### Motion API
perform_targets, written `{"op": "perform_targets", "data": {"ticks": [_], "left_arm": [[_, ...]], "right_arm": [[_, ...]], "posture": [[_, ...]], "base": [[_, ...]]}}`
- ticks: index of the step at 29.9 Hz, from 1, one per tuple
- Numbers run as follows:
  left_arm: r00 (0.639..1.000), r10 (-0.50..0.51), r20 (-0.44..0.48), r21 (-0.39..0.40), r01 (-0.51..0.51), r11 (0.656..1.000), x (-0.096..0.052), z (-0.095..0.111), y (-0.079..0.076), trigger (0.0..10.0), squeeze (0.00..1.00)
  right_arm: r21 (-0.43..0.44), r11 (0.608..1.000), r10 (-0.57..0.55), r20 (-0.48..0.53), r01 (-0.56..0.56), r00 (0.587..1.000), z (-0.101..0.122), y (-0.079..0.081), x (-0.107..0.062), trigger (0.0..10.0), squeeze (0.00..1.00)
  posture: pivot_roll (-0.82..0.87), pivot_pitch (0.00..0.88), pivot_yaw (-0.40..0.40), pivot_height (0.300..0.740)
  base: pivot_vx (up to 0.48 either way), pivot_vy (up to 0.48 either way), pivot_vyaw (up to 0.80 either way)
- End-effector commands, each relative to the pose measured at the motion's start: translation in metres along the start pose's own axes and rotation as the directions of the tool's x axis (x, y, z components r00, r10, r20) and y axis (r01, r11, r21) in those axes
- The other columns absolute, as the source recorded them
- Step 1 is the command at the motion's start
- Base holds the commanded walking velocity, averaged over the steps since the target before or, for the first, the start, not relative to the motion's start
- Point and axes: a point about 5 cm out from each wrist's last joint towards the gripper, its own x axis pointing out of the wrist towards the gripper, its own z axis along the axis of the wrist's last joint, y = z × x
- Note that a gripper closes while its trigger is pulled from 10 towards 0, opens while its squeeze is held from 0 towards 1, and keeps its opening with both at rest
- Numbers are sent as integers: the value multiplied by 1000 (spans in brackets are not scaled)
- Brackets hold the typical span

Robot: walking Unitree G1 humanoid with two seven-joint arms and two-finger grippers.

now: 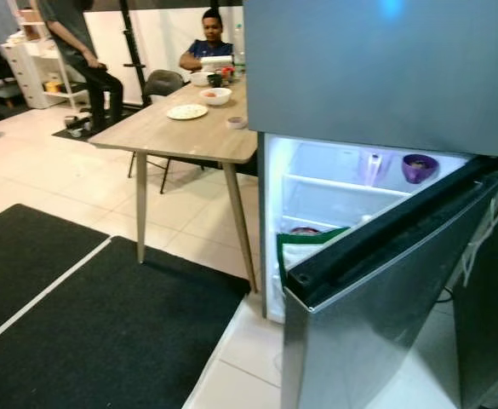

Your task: Restocking fridge

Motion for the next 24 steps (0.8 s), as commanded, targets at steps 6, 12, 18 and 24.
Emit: {"op": "perform_targets", "data": {"ticks": [6,12,18,24], "left_arm": [[1000,7,-13,3,-7,1000,1,-1,-3,10000,0],[1000,5,-23,3,-5,1000,1,-1,-4,10000,0],[1000,3,-15,-15,-4,1000,2,0,-5,10000,0],[1000,-4,-18,-32,4,999,2,0,-6,10000,0]], "right_arm": [[3,998,-64,-39,65,997,-6,-1,0,10000,0],[-74,982,-181,-130,172,975,-17,-10,-3,10000,0],[-117,972,-223,-185,204,957,-25,-13,-5,10000,0],[-153,970,-219,-206,190,954,-30,-6,-3,10000,0]], "posture": [[-111,4,11,740],[-110,5,11,740],[-110,5,10,740],[-112,6,10,740]], "base": [[0,0,0],[0,0,0],[0,0,0],[0,0,0]]}}
